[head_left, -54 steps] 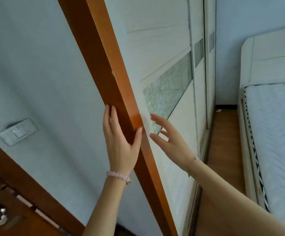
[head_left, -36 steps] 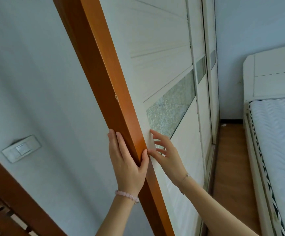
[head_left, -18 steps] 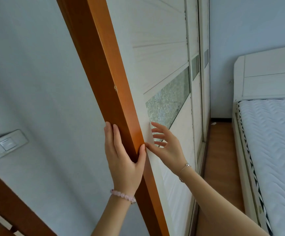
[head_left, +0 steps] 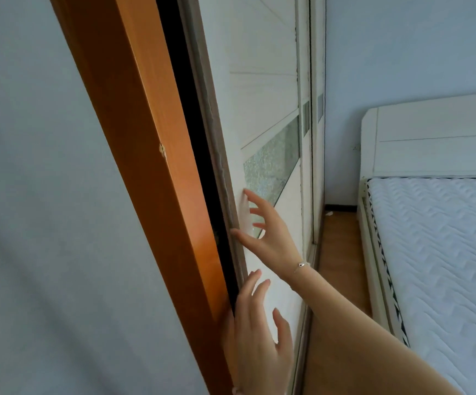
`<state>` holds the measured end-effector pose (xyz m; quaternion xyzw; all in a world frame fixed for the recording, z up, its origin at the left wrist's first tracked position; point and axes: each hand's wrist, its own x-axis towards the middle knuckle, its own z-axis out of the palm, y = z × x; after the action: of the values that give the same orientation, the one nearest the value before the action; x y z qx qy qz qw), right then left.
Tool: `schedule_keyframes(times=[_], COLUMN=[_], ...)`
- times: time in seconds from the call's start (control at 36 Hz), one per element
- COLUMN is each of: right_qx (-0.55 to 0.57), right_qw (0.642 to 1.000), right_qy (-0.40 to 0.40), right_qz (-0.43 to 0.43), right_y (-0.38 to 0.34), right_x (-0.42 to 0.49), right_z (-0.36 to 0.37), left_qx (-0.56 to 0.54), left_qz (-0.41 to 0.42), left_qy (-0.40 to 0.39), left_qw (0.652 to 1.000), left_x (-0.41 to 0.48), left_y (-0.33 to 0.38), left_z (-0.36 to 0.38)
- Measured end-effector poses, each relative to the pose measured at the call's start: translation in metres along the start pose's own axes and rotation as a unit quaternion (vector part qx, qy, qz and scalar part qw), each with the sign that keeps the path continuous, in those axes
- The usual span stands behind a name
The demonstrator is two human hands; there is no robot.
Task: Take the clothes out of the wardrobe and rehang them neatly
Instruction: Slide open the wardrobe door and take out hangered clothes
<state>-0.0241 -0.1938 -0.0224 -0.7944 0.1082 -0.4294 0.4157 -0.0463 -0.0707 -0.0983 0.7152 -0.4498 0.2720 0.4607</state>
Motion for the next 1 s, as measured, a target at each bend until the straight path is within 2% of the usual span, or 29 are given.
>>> schedule_keyframes(times=[0.11, 0.28, 0.39, 0.53, 0.81, 0.89, 1.0], right_qx=[-0.036, -0.075, -0.055, -0.035, -0.003, -0.012, -0.019], right_qw=[0.998, 0.986, 0.983, 0.981, 0.985, 0.985, 0.984], right_qy=[-0.025, -0.098, -0.116, -0.122, -0.104, -0.104, -0.103], right_qz=[-0.036, -0.112, -0.132, -0.147, -0.136, -0.139, -0.141], right_y=[0.010, 0.023, 0.040, 0.066, 0.117, 0.130, 0.153], right_x=[0.022, 0.049, 0.067, 0.084, 0.126, 0.140, 0.161], right_z=[-0.014, -0.034, -0.036, -0.039, -0.055, -0.061, -0.069], left_qx=[-0.060, -0.032, -0.097, -0.120, -0.138, -0.089, -0.083], left_qz=[-0.124, -0.247, -0.301, -0.293, -0.289, -0.282, -0.248], left_qy=[0.028, 0.095, 0.086, 0.100, 0.039, 0.062, 0.123], left_qw=[0.990, 0.964, 0.945, 0.943, 0.947, 0.953, 0.957], left_x=[0.012, 0.052, 0.077, 0.093, 0.116, 0.117, 0.133], left_y=[-0.012, -0.040, -0.039, -0.042, -0.067, -0.077, -0.077], left_z=[0.039, 0.085, 0.105, 0.131, 0.187, 0.204, 0.232])
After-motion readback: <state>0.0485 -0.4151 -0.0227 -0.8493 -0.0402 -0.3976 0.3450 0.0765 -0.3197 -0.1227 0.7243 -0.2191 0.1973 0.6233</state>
